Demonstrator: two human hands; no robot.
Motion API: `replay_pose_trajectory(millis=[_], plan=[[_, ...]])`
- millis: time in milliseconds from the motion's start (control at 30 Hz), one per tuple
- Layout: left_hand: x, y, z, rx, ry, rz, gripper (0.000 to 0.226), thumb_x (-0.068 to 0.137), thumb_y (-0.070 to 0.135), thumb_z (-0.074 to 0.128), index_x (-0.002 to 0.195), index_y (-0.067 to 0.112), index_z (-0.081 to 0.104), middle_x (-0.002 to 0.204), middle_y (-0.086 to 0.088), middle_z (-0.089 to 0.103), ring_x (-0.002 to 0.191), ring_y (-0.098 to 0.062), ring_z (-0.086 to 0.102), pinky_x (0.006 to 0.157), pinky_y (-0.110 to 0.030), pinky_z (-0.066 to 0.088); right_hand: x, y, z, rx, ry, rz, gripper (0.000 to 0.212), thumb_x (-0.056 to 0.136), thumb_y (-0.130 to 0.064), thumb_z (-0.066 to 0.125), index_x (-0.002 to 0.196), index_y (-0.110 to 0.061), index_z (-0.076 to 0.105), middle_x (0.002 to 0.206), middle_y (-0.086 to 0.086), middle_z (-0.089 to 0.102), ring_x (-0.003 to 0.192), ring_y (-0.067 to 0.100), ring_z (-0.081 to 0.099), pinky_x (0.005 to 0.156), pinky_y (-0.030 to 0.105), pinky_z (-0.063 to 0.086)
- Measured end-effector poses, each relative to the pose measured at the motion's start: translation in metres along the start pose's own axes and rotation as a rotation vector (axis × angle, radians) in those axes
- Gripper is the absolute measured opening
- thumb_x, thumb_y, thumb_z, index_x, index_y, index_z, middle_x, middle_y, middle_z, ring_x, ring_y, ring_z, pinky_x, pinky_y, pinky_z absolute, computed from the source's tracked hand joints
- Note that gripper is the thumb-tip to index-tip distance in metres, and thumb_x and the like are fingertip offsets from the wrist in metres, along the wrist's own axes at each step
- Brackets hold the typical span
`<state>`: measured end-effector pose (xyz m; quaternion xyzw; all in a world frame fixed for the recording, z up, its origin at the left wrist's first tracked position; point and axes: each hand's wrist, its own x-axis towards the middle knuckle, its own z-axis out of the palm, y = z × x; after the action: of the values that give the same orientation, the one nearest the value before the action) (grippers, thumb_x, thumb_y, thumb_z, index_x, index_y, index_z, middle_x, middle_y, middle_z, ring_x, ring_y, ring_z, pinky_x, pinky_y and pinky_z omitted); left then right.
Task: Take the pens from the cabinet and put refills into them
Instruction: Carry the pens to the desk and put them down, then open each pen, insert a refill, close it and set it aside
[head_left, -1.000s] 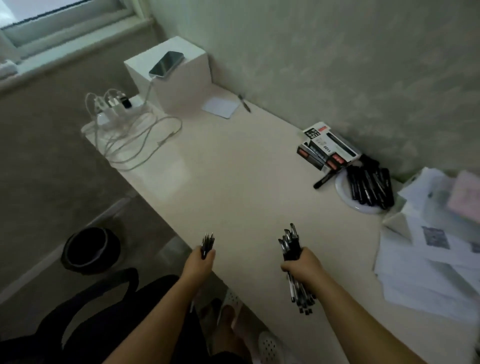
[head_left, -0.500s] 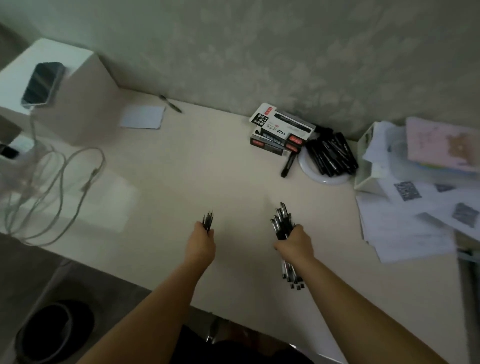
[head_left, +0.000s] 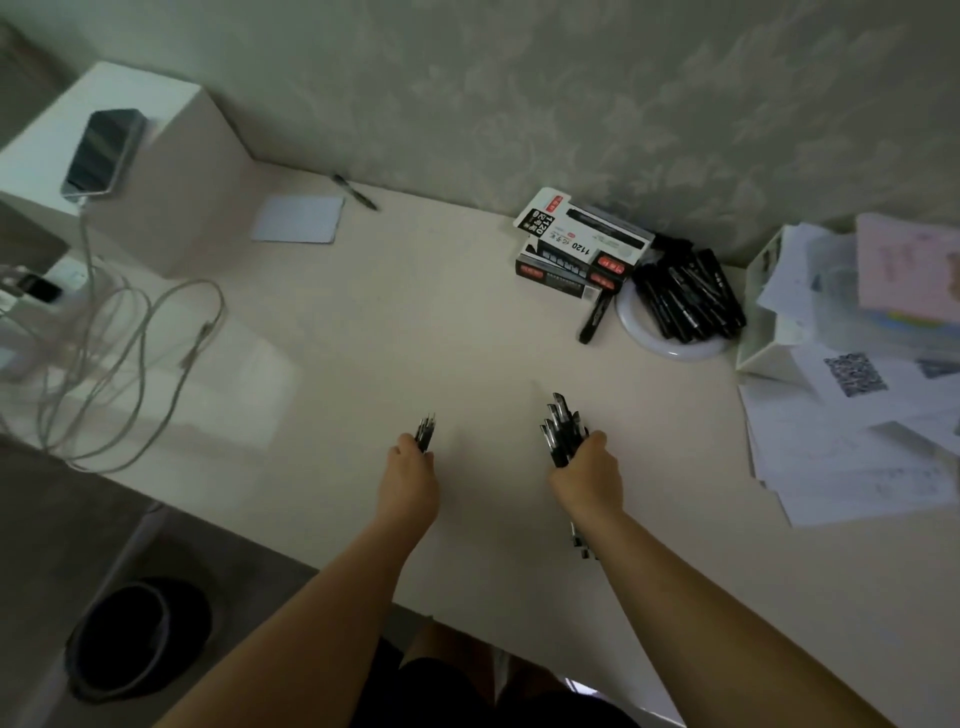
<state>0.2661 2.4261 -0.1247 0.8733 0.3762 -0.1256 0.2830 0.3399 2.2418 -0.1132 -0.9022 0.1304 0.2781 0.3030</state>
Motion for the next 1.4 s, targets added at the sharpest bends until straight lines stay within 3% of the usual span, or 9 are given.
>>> replay_pose_trajectory(millis=[200, 333, 467, 600, 833, 1033, 1167, 1267, 1400], plan=[[0.020, 0.006, -0.007, 0.117, 0.062, 0.082, 0.020, 0.101, 0.019, 0.040, 0.110, 0.001, 0.043, 0.116, -0.020, 0.050, 0.102, -0.041, 0.054, 0.080, -0.047, 0.042, 0.000, -0.016, 0.010, -0.071, 0.094, -0.013, 0.045, 0.086, -0.009, 0.062, 0.124, -0.004, 0.038, 0.117, 0.019, 0.059, 0.106, 0.038, 0.061, 0.080, 0.042, 0.051], [0.040, 0.013, -0.007, 0.312, 0.112, 0.099, 0.016, 0.100, 0.020, 0.040, 0.112, 0.009, 0.043, 0.115, -0.009, 0.054, 0.108, -0.029, 0.053, 0.083, -0.041, 0.044, 0.000, -0.025, 0.022, -0.158, 0.152, -0.014, 0.057, 0.087, -0.018, 0.066, 0.132, -0.003, 0.034, 0.124, 0.017, 0.051, 0.110, 0.036, 0.056, 0.082, 0.042, 0.050], [0.063, 0.011, 0.003, 0.389, 0.138, 0.146, 0.016, 0.095, 0.011, 0.041, 0.111, 0.011, 0.042, 0.113, -0.008, 0.052, 0.107, -0.027, 0.052, 0.083, -0.039, 0.044, 0.001, -0.034, 0.041, -0.239, 0.268, 0.028, 0.068, 0.085, -0.032, 0.069, 0.135, -0.004, 0.033, 0.129, 0.015, 0.042, 0.114, 0.030, 0.048, 0.088, 0.037, 0.049], [0.079, 0.009, 0.005, 0.333, 0.223, 0.179, 0.029, 0.098, 0.029, 0.044, 0.119, 0.010, 0.041, 0.116, -0.012, 0.046, 0.104, -0.030, 0.047, 0.082, -0.041, 0.039, 0.004, -0.045, 0.063, -0.316, 0.440, 0.103, 0.083, 0.081, -0.048, 0.068, 0.142, -0.004, 0.034, 0.129, 0.016, 0.044, 0.112, 0.031, 0.048, 0.085, 0.040, 0.046], [0.093, -0.001, 0.014, 0.253, 0.291, 0.303, 0.061, 0.092, 0.035, 0.048, 0.143, 0.009, 0.027, 0.137, -0.011, 0.036, 0.119, -0.030, 0.039, 0.099, -0.044, 0.032, 0.020, -0.037, 0.094, -0.379, 0.623, 0.071, 0.109, 0.084, -0.073, 0.045, 0.148, 0.011, 0.018, 0.148, 0.032, 0.034, 0.132, 0.045, 0.039, 0.110, 0.053, 0.033], [0.093, 0.004, 0.023, 0.221, 0.308, 0.347, 0.071, 0.085, 0.040, 0.052, 0.144, 0.009, 0.026, 0.143, -0.016, 0.031, 0.127, -0.034, 0.032, 0.098, -0.048, 0.029, 0.036, -0.038, 0.097, -0.444, 0.592, 0.061, 0.121, 0.079, -0.084, 0.033, 0.151, 0.009, 0.004, 0.154, 0.038, 0.012, 0.141, 0.054, 0.019, 0.110, 0.065, 0.023], [0.100, 0.003, 0.022, 0.309, 0.333, 0.418, 0.072, 0.084, 0.051, 0.052, 0.140, 0.012, 0.030, 0.140, -0.017, 0.030, 0.122, -0.036, 0.031, 0.094, -0.047, 0.029, 0.043, -0.035, 0.096, -0.482, 0.601, 0.035, 0.124, 0.077, -0.087, 0.022, 0.149, 0.012, 0.002, 0.155, 0.039, 0.006, 0.145, 0.052, 0.010, 0.113, 0.063, 0.021], [0.108, -0.006, 0.019, 0.400, 0.369, 0.529, 0.070, 0.083, 0.062, 0.045, 0.136, 0.018, 0.031, 0.131, -0.014, 0.033, 0.114, -0.034, 0.035, 0.090, -0.046, 0.033, 0.046, -0.028, 0.098, -0.483, 0.656, -0.025, 0.121, 0.079, -0.085, 0.022, 0.148, 0.013, 0.009, 0.155, 0.036, 0.013, 0.145, 0.047, 0.016, 0.115, 0.058, 0.023], [0.129, -0.006, 0.003, 0.435, 0.290, 0.555, 0.095, 0.073, 0.081, 0.039, 0.145, 0.027, 0.008, 0.132, -0.012, 0.029, 0.119, -0.035, 0.034, 0.093, -0.047, 0.036, 0.046, -0.026, 0.098, -0.503, 0.731, -0.098, 0.120, 0.079, -0.086, 0.024, 0.150, 0.008, 0.006, 0.156, 0.031, 0.019, 0.139, 0.046, 0.029, 0.110, 0.054, 0.031]])
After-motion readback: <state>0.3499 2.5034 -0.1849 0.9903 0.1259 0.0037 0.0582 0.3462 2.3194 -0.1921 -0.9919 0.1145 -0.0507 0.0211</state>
